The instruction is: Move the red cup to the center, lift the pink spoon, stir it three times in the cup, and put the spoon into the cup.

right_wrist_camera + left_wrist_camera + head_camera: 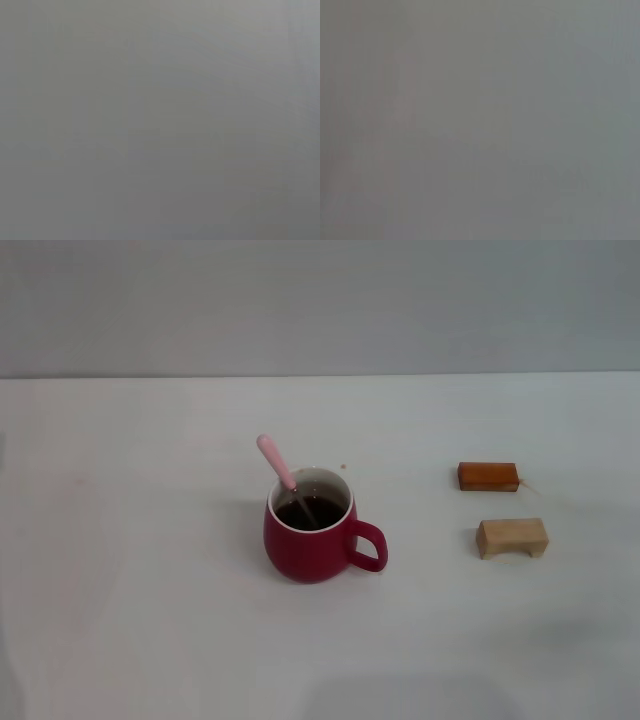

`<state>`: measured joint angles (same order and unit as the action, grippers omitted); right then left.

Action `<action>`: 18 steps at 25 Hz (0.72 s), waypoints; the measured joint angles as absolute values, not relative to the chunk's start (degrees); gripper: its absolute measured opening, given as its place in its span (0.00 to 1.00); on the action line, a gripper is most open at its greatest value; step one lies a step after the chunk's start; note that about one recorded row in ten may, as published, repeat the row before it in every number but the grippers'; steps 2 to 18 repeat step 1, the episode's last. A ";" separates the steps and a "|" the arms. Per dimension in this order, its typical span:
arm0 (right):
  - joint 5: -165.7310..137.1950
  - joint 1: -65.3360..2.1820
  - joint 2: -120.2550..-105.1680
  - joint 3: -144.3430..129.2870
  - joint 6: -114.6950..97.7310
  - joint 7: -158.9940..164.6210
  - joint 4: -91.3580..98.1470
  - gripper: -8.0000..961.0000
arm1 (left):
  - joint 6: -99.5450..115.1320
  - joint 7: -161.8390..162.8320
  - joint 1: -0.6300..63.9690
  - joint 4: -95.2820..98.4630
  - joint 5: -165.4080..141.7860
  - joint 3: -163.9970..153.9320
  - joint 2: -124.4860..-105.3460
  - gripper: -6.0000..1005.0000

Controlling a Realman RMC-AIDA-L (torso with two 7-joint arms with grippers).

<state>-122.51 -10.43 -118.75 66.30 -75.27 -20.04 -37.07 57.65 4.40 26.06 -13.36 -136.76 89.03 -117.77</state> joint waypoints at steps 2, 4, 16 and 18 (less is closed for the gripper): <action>-122.25 -10.51 -118.89 67.07 -75.41 -19.74 -36.00 0.34 | 57.65 4.40 26.06 -13.36 -136.76 89.03 -117.77 0.82; -122.25 -10.51 -118.89 67.07 -75.41 -19.74 -36.00 0.34 | 57.65 4.40 26.06 -13.36 -136.76 89.03 -117.77 0.82; -122.25 -10.51 -118.89 67.07 -75.41 -19.74 -36.00 0.34 | 57.65 4.40 26.06 -13.36 -136.76 89.03 -117.77 0.82; -122.25 -10.51 -118.89 67.07 -75.41 -19.74 -36.00 0.34 | 57.65 4.40 26.06 -13.36 -136.76 89.03 -117.77 0.82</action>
